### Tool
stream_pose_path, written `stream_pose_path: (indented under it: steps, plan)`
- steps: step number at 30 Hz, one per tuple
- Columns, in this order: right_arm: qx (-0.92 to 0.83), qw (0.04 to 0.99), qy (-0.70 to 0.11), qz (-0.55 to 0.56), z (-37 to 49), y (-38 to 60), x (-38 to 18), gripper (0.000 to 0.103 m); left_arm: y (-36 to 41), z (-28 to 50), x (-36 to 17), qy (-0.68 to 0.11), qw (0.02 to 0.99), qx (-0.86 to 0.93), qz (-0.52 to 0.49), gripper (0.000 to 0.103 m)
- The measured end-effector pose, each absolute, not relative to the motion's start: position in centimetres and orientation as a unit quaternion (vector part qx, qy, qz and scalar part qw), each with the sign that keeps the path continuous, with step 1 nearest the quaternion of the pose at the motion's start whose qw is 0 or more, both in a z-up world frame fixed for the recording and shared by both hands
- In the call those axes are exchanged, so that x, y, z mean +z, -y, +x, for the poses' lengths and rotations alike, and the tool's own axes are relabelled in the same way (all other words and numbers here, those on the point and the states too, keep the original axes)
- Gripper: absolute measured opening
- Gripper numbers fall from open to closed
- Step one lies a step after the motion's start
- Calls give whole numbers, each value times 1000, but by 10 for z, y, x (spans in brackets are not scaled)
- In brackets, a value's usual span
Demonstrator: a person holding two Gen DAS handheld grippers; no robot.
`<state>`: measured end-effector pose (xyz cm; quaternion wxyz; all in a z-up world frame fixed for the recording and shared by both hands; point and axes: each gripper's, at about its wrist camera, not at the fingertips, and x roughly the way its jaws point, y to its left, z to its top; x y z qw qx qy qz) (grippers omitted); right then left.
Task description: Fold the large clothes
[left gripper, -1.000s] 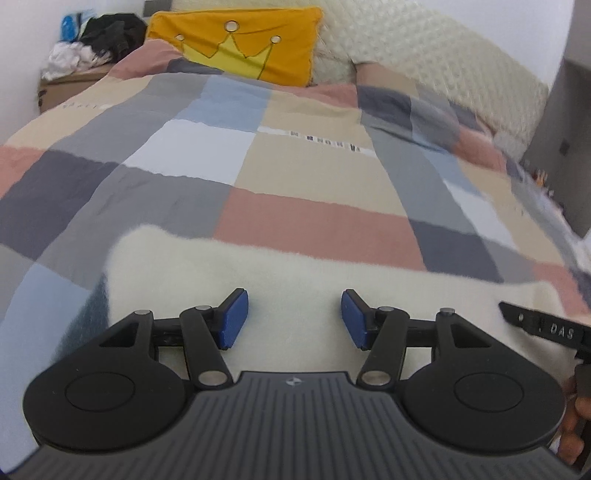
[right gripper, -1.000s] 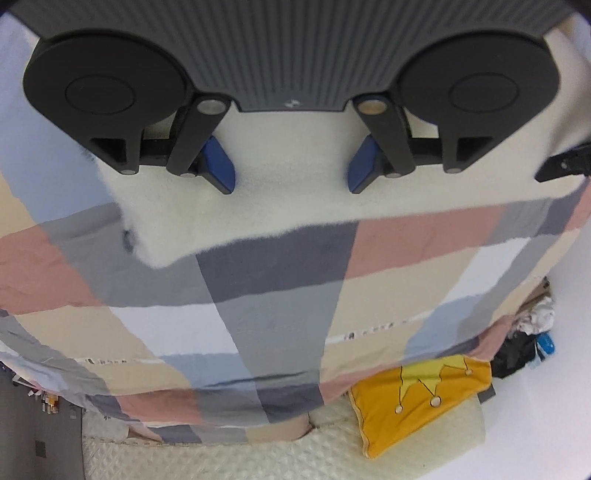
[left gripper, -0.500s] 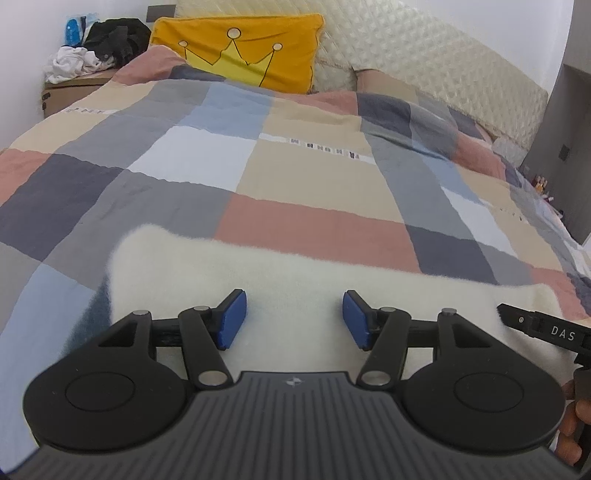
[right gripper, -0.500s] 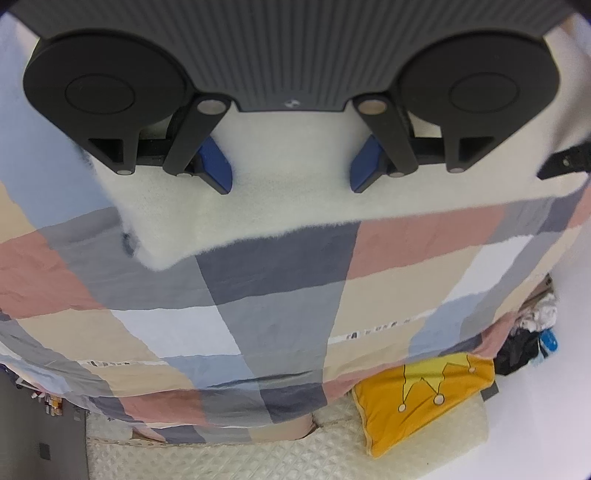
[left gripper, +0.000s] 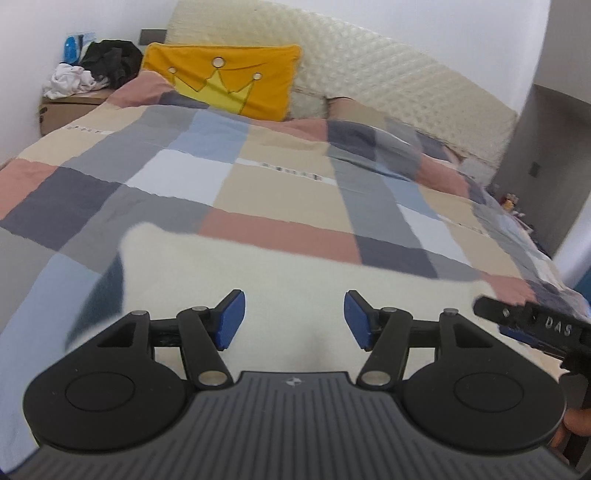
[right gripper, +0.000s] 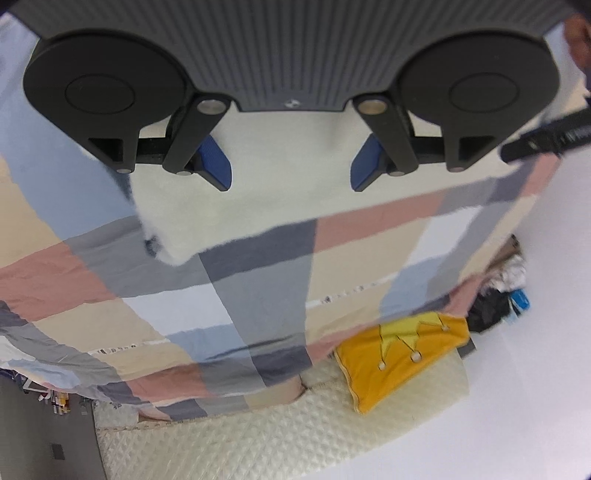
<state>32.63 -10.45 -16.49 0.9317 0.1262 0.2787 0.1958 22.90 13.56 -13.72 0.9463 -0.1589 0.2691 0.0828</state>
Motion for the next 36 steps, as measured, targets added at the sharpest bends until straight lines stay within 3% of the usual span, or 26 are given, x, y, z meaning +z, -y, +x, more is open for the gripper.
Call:
stream_pose_path:
  steps: [6,8,14,20,28,32,36]
  plan:
    - [216,916,-286,180,294,114,-168,73,-117,193,-147,-278,938,61,-198,71]
    - [221,907,-296,200,288,117,-172,74,-116,184,-154,-286,931,58,-217,78]
    - [229,901,-307,206,286,112,-174,74,-127,181,-176,-323,895,57,-303,87]
    - [234,884,-332,233,289,114,-185,74,-162,185,-216,-347,825,71,-441,87]
    - [236,864,-356,268,292,114,-196,76,-200,195,-255,-306,752,83,-578,87]
    - [250,860,-355,270,289,111,-195,76,-211,200,-264,-283,730,91,-616,83]
    - [277,826,-374,317,291,111,-201,76,-214,203,-263,-270,739,103,-608,63]
